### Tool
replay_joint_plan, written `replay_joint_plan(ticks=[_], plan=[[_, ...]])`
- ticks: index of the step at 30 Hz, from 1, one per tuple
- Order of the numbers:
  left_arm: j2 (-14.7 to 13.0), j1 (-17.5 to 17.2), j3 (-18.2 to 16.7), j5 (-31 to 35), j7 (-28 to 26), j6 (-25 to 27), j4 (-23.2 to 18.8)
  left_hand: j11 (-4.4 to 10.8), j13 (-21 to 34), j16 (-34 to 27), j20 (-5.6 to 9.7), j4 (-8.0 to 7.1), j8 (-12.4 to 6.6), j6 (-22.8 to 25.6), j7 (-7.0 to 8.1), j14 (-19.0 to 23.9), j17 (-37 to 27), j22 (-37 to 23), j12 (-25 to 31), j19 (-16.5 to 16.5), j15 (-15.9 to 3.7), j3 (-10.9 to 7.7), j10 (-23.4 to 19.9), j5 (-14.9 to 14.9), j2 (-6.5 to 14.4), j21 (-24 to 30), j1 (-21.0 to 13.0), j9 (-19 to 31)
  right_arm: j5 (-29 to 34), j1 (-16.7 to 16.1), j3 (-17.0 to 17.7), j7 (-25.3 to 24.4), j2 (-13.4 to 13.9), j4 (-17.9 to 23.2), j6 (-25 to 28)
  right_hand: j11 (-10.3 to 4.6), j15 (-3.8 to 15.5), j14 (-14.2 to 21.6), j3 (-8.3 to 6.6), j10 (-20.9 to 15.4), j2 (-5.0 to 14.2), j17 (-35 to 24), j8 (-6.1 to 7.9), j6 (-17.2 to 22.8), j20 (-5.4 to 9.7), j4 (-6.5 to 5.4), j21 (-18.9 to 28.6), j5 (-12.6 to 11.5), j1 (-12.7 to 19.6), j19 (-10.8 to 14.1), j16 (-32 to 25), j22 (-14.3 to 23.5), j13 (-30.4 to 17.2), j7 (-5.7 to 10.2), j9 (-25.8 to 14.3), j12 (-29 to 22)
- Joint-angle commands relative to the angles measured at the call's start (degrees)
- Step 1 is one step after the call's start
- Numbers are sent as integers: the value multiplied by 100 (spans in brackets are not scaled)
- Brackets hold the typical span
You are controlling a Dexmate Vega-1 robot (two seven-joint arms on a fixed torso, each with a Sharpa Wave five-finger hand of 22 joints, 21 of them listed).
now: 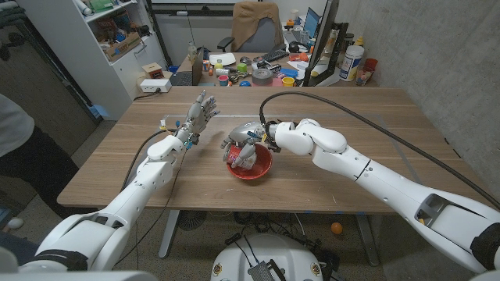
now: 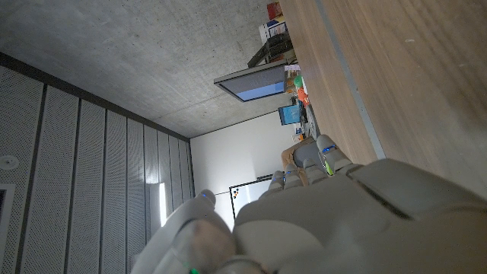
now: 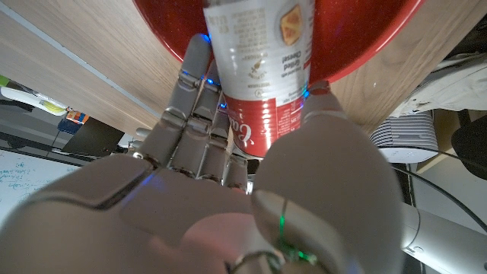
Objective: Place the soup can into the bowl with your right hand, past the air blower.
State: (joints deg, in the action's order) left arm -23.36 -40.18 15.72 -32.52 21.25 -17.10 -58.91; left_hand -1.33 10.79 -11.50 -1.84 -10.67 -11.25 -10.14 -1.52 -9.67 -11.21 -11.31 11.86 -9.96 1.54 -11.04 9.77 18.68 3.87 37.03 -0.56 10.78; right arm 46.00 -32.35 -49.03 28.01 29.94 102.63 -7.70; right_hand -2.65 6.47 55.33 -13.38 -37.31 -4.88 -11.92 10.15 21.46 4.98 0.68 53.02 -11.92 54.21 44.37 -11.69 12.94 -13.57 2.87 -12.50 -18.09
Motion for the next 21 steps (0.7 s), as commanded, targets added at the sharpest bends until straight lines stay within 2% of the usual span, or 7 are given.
replay_joint_plan(ticks=[1, 5, 6, 9, 16, 19, 21], plan=[[-34, -37, -6, 8, -14, 33, -71, -23, 28, -16, -38, -23, 0, -1190, 38, -1002, -16, -28, 11, -673, 39, 31, 1324, 30, 591, -19, 40, 23, 93, -2, -15, 39, 31, 41, 45, -49, 646, -393, -214, 534, 1033, 35, 64, -197, 664, -343, -274, -54, 980, -347, 137, -243, 105, 31, 31, 309], [-36, -29, 5, 17, -15, 41, -86, -26, 28, -16, -38, -23, 1, -1190, 39, -1002, -16, -28, 10, -675, 43, 33, 1328, 30, 591, -20, 40, 23, 187, -32, -6, 59, 64, 105, 106, -62, 640, -969, -109, 845, 926, 37, 69, -346, 566, -397, -586, -60, 824, -724, 161, -336, 161, 91, 60, 489], [-36, -28, 6, 14, -13, 48, -91, -29, 28, -16, -42, -23, 1, -1191, 40, -1002, -16, -28, 9, -680, 45, 33, 1331, 31, 591, -22, 40, 23, 228, -40, -6, 61, 75, 127, 125, -167, 622, -1102, -89, 962, 926, 29, 67, -394, 535, -417, -656, -65, 782, -758, 153, -346, 174, 93, 68, 537], [-38, -25, 16, 20, -11, 57, -102, -32, 28, -15, -44, -23, 2, -1191, 41, -1004, -17, -29, 9, -680, 51, 34, 1332, 31, 591, -23, 40, 23, 322, -61, 0, 126, 102, 192, 200, -113, 563, -1581, -28, 1207, 893, 22, 50, -549, 370, -441, -864, -75, 697, -940, 176, -354, 197, 102, 86, 624], [-49, -39, 31, 30, -32, 89, -148, -48, 28, -16, -40, -23, 2, -1191, 45, -1003, -17, -29, 8, -678, 50, 37, 1337, 32, 592, -23, 40, 23, 630, -131, 17, 229, 168, 357, 353, -131, 426, -2254, 225, 1711, 728, -11, 22, -974, -218, -570, -1243, -83, 349, -1227, 149, -352, 238, 150, 112, 707], [-54, -49, 34, 30, -42, 103, -170, -50, 28, -15, -45, -23, 5, -1197, 47, -1005, -17, -30, 7, -684, 62, 39, 1339, 32, 591, -26, 40, 23, 693, -136, 28, 343, 175, 394, 400, -129, 327, -2483, 309, 1934, 657, -10, 9, -1160, -394, -579, -1383, -98, 270, -1342, 154, -347, 244, 129, 117, 730], [-60, -57, 38, 33, -48, 111, -189, -52, 28, -15, -42, -23, 4, -1196, 48, -1006, -17, -30, 9, -683, 60, 40, 1334, 33, 591, -26, 40, 23, 752, -131, 34, 460, 182, 429, 456, -70, 198, -2755, 432, 2261, 566, -7, 3, -1379, -666, -612, -1556, -112, 131, -1510, 156, -343, 250, 99, 120, 768]])
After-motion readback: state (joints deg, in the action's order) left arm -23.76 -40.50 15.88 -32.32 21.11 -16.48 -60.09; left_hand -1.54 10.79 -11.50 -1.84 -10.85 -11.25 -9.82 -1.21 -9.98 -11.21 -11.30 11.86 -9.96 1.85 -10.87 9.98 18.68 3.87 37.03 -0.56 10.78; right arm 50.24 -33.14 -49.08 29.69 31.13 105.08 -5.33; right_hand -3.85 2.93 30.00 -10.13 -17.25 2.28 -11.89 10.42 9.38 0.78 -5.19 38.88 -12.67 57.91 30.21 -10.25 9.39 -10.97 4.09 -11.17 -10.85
